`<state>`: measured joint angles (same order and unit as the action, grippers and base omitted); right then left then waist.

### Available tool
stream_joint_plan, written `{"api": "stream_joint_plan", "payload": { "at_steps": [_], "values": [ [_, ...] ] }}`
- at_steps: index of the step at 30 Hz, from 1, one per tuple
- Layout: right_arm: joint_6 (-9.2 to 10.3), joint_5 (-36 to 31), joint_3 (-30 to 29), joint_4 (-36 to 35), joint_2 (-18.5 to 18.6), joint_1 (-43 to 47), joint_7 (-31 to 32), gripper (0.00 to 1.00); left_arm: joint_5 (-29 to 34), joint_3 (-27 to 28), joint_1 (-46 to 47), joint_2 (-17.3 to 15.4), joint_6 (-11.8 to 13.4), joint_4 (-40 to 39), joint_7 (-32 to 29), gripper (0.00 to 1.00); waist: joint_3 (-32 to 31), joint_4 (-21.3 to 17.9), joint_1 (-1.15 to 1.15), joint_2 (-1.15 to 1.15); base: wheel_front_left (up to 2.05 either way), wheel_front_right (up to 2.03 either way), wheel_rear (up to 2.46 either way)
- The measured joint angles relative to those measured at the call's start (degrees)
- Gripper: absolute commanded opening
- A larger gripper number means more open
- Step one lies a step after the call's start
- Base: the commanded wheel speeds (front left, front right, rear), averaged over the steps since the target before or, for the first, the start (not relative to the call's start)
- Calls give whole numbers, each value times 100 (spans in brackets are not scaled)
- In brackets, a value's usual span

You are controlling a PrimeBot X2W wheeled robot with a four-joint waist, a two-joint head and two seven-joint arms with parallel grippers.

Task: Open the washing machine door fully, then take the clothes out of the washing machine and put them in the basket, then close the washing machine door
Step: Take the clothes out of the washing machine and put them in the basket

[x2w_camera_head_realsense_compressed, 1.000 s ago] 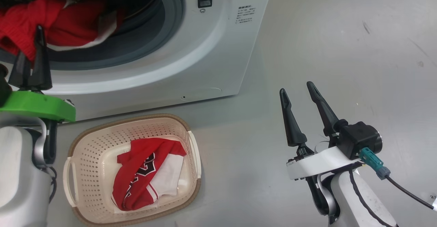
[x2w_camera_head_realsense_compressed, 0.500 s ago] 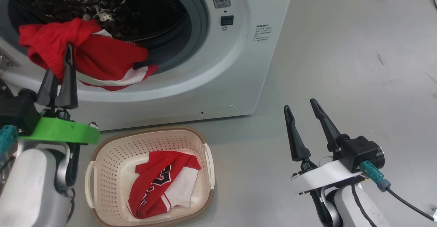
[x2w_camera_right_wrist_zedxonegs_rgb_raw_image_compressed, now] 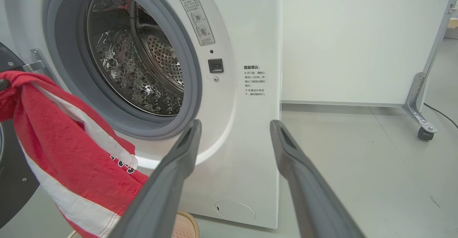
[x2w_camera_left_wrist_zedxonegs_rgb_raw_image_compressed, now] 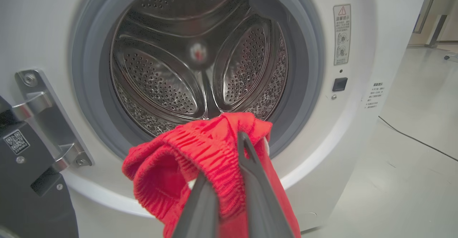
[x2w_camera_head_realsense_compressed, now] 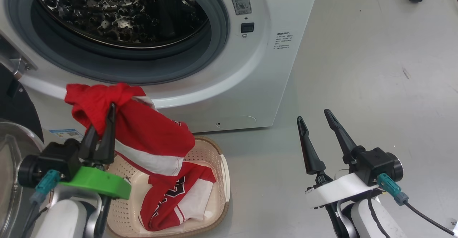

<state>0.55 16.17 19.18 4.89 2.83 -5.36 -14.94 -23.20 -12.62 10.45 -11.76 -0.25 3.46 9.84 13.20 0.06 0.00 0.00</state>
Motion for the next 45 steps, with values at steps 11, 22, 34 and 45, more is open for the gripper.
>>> {"api": "stream_joint_plan", "payload": {
  "at_steps": [11,22,34,45],
  "values": [
    [-52,-13,97,-58,1,3,0,100,-186,-143,-424,169,0,286,-152,0,97,-94,0,0,0,0,0],
    [-48,-20,147,-246,1,-18,0,100,-286,-305,-451,290,-37,1027,-221,0,497,-261,0,0,0,0,0],
    [-38,-15,257,-435,2,-378,0,100,-400,-431,170,336,-313,2294,-584,0,1148,-486,0,0,0,0,0],
    [66,53,404,-602,3,-698,0,100,-690,-326,978,337,-438,3238,-1035,0,1740,-752,0,0,0,0,0]
  ]
}}
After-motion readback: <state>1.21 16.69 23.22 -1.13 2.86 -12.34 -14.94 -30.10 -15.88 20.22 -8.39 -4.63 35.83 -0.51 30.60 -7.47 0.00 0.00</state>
